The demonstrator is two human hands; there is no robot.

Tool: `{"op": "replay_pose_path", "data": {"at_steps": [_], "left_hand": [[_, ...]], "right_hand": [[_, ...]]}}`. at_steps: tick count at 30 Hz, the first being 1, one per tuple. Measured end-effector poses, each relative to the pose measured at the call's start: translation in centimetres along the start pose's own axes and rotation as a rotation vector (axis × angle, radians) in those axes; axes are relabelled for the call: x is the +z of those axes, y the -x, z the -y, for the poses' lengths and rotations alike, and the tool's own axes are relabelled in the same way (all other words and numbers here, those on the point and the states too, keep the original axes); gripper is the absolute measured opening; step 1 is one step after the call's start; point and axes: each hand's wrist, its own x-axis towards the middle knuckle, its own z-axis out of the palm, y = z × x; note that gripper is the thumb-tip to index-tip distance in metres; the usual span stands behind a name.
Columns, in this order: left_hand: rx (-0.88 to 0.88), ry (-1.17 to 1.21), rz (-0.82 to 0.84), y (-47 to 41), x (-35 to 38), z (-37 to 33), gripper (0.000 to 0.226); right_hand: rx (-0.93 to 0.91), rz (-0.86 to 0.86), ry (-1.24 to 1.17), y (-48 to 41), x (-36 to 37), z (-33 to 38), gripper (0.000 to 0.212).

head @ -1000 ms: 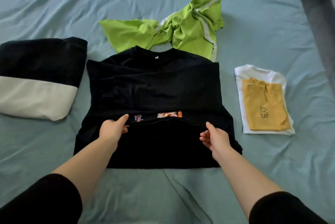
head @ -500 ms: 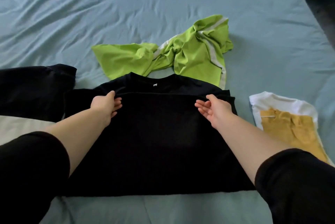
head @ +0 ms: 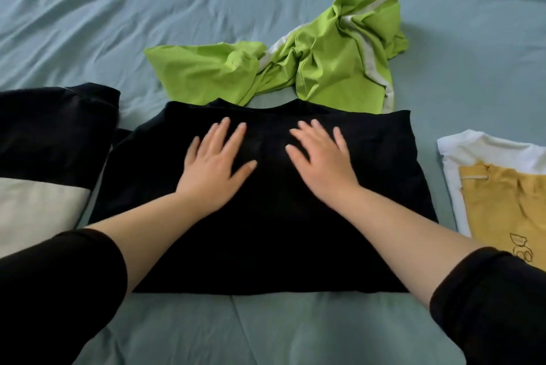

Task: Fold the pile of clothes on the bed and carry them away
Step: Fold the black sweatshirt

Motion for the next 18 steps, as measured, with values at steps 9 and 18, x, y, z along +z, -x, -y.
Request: {"op": "replay_pose_path", "data": {"at_steps": [9, 18], "left_hand": [[-0.311, -0.228, 0.224, -1.9, -0.1, 11.6, 0.073], [0.056, -0.264, 0.034, 2.2, 4.2, -0.2, 0.063]], "right_hand": [[0.084, 0.16, 0.606, -1.5, 0.9, -9.6, 0.064], [-0.12, 0.133, 0.421, 2.5, 4.1, -1.0, 0.063]]}}
